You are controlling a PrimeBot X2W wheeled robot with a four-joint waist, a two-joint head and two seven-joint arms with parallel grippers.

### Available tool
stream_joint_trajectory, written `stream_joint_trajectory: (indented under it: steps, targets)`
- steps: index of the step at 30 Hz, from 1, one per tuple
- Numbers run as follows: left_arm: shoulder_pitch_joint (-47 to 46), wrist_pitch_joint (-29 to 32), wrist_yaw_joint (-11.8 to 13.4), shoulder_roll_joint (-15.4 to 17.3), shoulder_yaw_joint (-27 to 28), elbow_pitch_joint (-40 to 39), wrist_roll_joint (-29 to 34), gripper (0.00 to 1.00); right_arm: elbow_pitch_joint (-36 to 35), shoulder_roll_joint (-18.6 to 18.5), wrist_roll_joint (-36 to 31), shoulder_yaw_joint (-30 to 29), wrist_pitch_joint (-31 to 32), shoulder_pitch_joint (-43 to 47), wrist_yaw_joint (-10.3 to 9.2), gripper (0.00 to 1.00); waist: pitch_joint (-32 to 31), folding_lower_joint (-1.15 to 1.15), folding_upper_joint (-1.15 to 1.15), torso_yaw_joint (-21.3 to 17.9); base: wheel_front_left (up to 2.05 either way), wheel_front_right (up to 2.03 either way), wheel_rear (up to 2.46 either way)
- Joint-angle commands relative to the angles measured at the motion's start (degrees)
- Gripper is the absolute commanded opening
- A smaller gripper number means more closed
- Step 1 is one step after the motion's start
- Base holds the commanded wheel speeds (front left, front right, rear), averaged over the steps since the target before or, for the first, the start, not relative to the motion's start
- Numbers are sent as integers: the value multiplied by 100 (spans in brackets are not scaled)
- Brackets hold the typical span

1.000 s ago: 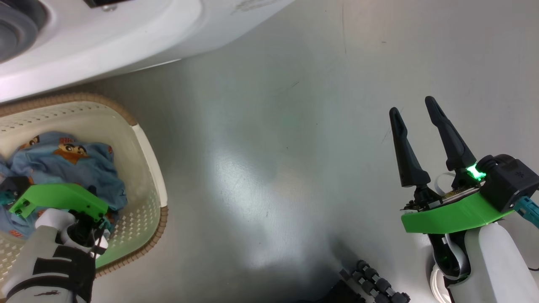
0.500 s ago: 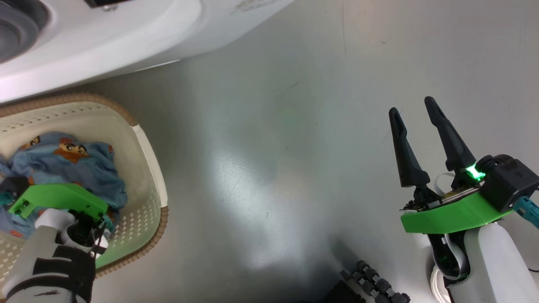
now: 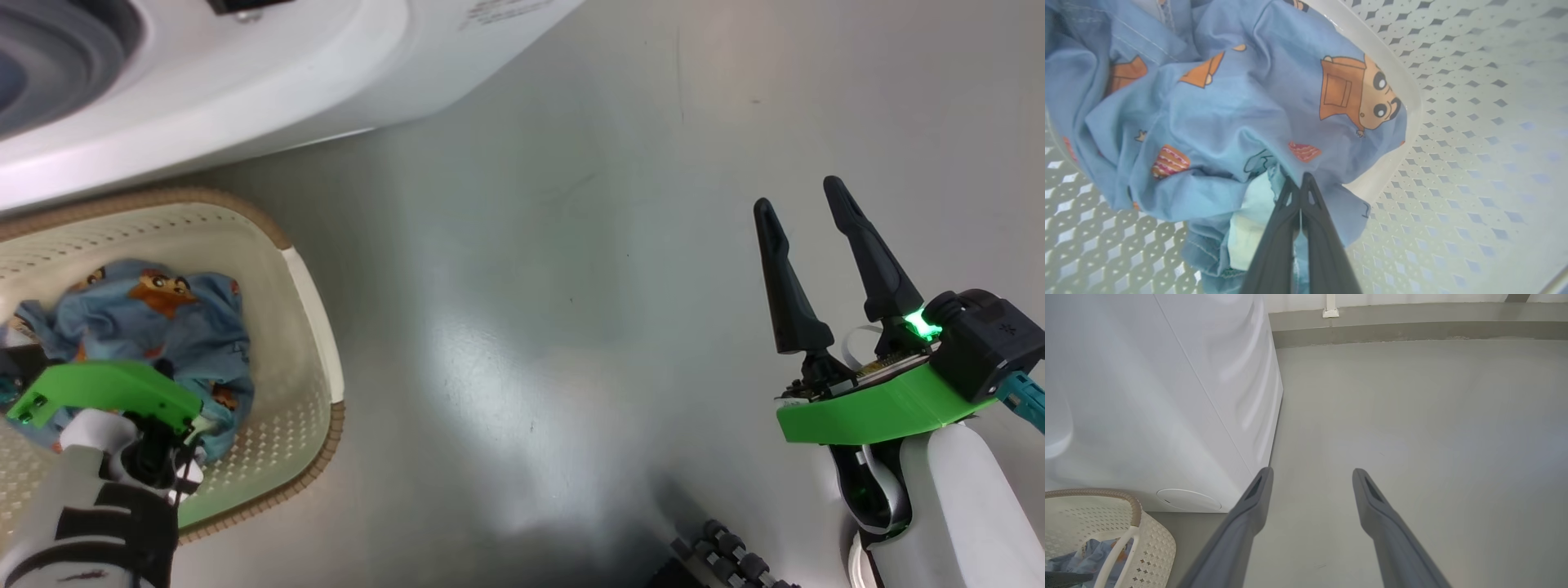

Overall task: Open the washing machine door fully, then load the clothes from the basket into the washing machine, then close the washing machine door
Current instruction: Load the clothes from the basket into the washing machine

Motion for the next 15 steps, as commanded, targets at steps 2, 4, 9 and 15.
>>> stream_joint_trajectory:
  steps: [2,4,9,15]
  targets:
    - [402,-149,-117,206,58,-10,-1,0,-90,-60,-12,89,-27,194,8,100,-149,0,0,91,0,0,0]
    - [454,-257,-211,215,38,-10,7,0,-89,-67,-20,96,-27,211,8,100,-238,0,0,130,0,0,0]
    - [616,-553,-398,205,-5,-10,14,0,-66,-104,-24,74,-27,284,8,100,-523,0,0,250,0,0,0]
    - [881,-896,-536,213,-93,-10,40,0,-39,-143,-33,59,-27,421,8,100,-1011,0,0,400,0,0,0]
